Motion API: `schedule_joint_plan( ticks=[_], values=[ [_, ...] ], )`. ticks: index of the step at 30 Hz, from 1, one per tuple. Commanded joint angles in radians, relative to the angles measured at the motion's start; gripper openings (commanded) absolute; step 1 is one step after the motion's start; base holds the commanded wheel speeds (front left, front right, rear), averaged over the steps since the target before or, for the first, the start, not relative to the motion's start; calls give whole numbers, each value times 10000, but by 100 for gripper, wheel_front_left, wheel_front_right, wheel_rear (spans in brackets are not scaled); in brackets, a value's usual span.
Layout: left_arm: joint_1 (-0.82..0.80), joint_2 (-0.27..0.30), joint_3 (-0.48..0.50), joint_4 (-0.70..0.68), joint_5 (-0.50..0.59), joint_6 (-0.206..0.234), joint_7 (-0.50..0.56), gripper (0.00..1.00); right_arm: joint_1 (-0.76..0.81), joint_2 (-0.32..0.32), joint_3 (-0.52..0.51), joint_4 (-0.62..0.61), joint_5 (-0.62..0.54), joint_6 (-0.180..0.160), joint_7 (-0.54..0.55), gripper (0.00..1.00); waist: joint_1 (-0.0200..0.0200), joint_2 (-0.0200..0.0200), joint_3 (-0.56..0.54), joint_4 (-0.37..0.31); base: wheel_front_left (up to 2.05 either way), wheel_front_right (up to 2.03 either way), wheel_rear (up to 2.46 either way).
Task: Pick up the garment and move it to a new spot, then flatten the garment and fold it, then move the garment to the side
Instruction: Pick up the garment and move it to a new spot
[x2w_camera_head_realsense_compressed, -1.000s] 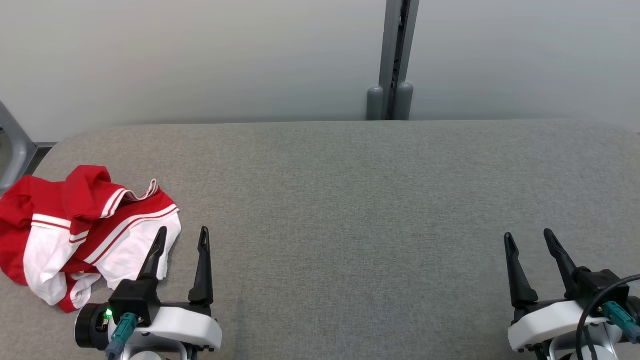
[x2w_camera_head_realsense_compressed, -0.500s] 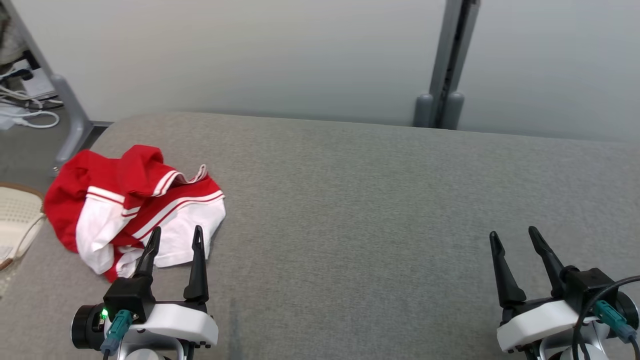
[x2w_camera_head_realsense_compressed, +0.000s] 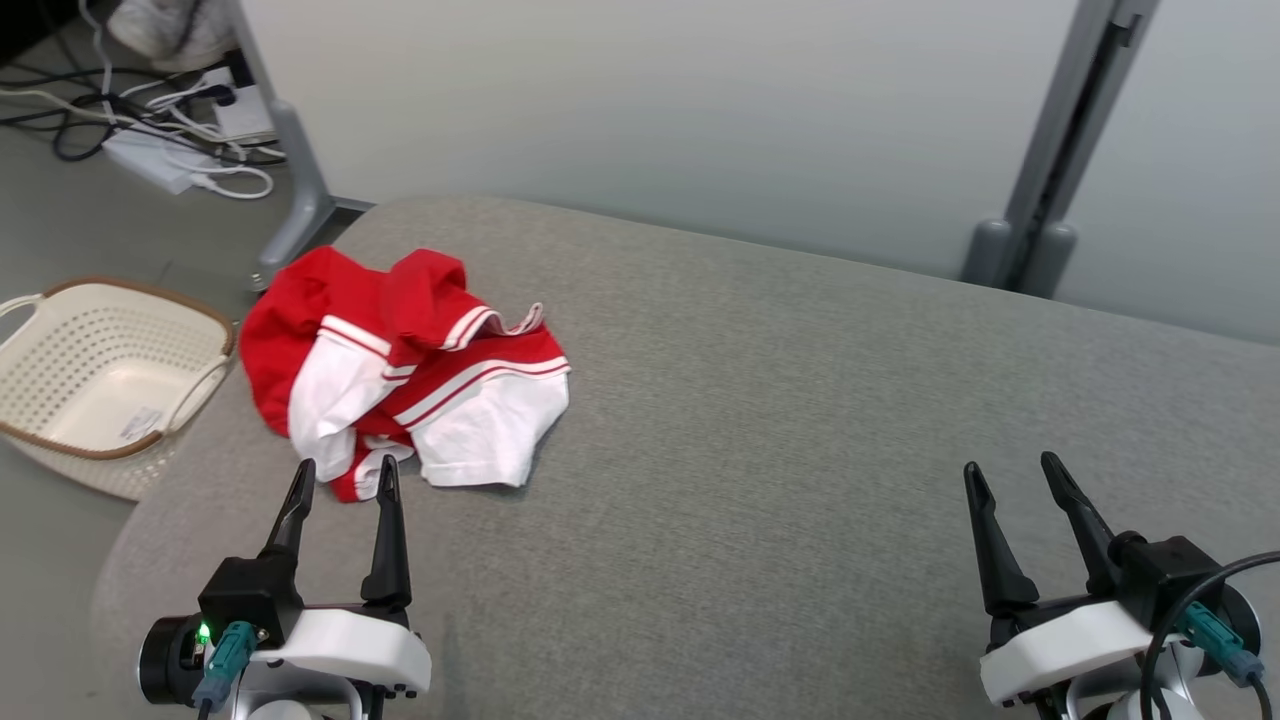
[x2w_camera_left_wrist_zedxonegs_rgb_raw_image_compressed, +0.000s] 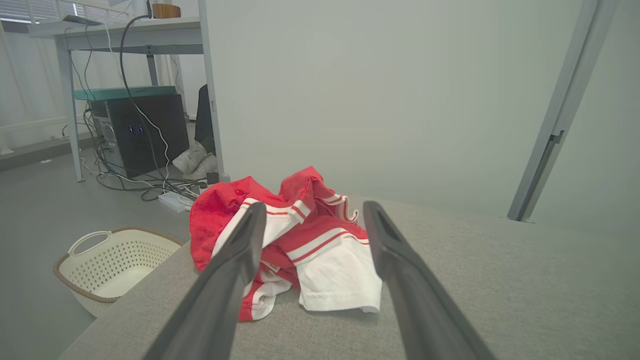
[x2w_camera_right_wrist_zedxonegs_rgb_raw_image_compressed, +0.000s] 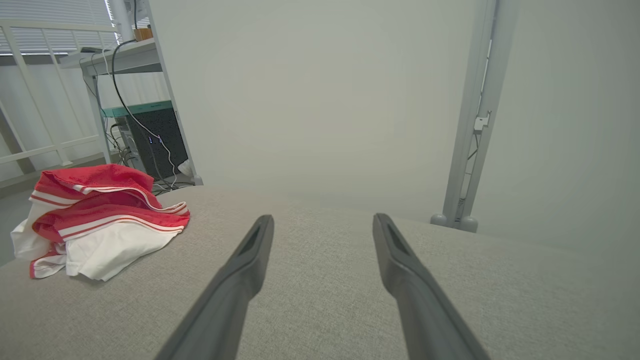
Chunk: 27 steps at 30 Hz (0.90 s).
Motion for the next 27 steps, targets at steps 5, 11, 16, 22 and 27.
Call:
schedule_joint_plan(
  ticks=[5,11,16,22,27],
  values=[
    [76,36,50,61,-60,24,-29,100,-37,-7,60,-24,72,22,-80,100,0,0,-20,734,0,0,0],
    [52,39,123,90,-123,-46,-30,100,-65,9,156,-21,139,22,-80,100,0,0,17,1095,0,0,0],
    [30,37,194,113,-153,-93,-30,100,-120,21,182,-14,178,22,-80,100,0,0,37,1225,0,0,0],
    [32,37,180,166,-187,-53,-29,100,-137,33,223,63,207,23,-80,100,0,0,10,1203,0,0,0],
    [-35,39,238,222,-282,-62,-29,100,-128,37,275,93,271,23,-80,100,0,0,-23,1084,0,0,0]
  ],
)
